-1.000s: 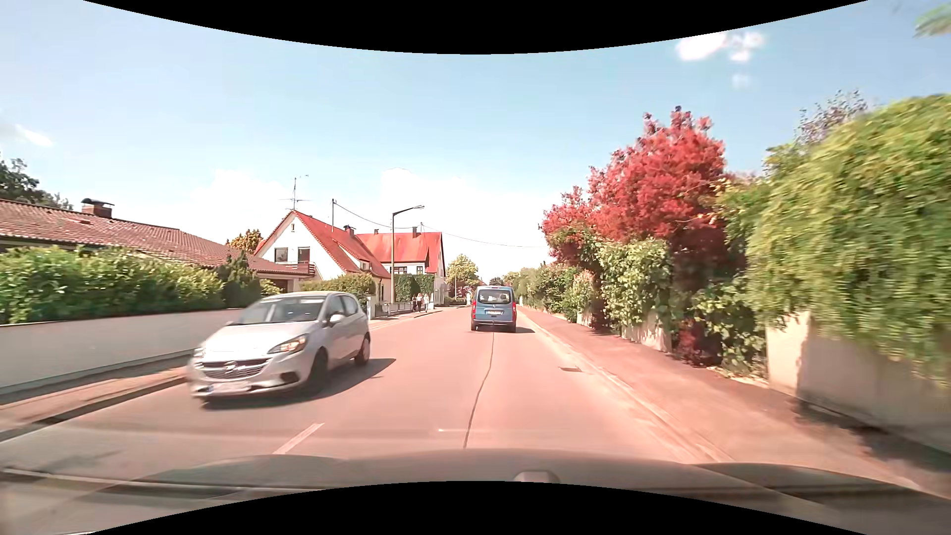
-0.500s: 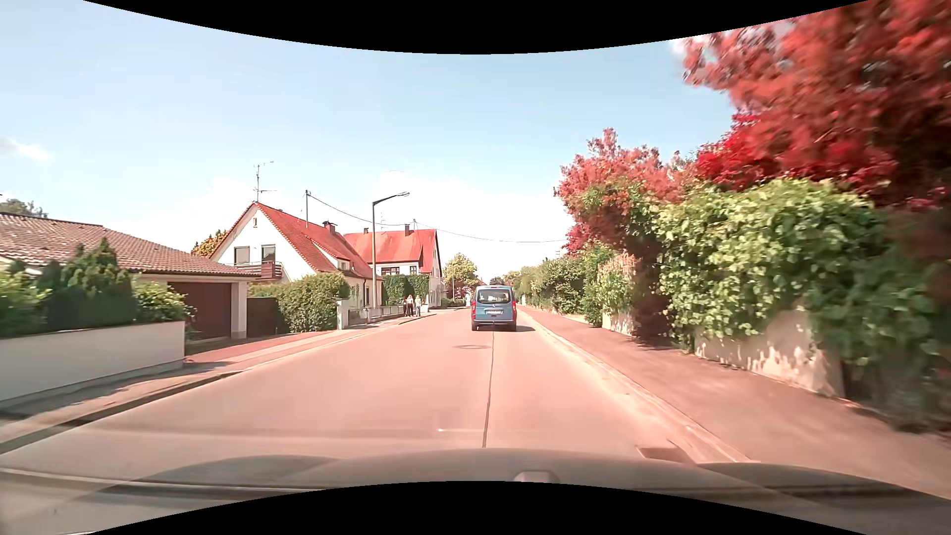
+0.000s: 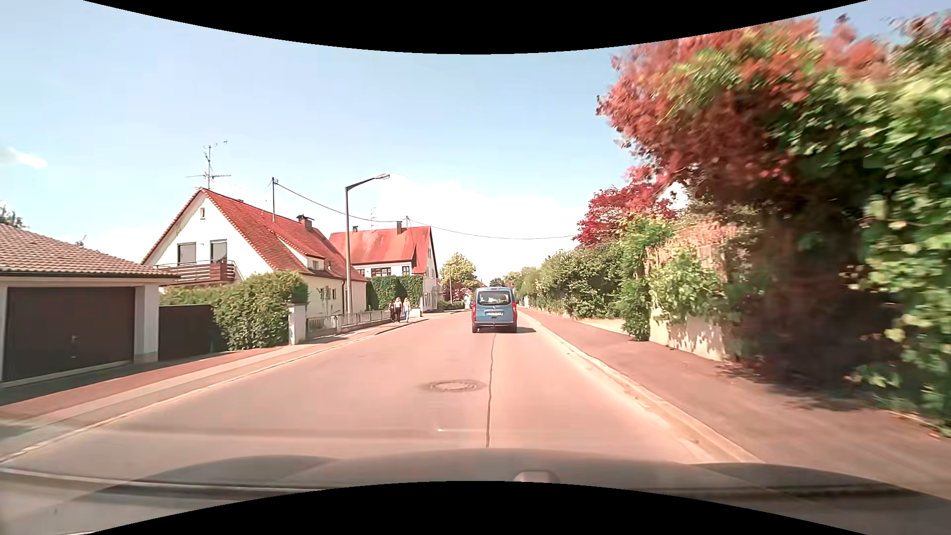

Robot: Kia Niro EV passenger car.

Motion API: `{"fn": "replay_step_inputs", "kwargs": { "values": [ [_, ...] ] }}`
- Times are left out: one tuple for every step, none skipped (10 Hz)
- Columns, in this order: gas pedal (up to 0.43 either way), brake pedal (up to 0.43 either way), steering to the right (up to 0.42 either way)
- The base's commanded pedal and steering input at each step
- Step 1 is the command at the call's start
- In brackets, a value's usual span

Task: Follow the waypoints while adhering to traffic rules and regulations

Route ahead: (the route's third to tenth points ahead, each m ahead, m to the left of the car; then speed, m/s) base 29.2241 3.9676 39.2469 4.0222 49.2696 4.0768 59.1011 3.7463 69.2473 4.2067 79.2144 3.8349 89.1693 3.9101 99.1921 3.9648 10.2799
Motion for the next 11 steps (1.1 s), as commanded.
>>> {"fn": "replay_step_inputs", "kwargs": {
  "values": [
    [0.118,0.0,-0.002],
    [0.118,0.0,-0.002],
    [0.118,0.0,-0.002],
    [0.118,0.0,-0.002],
    [0.138,0.0,-0.002],
    [0.15,0.0,-0.002],
    [0.15,0.0,-0.002],
    [0.138,0.0,-0.001],
    [0.138,0.0,-0.001],
    [0.138,0.0,-0.001],
    [0.138,0.0,-0.001]
  ]
}}
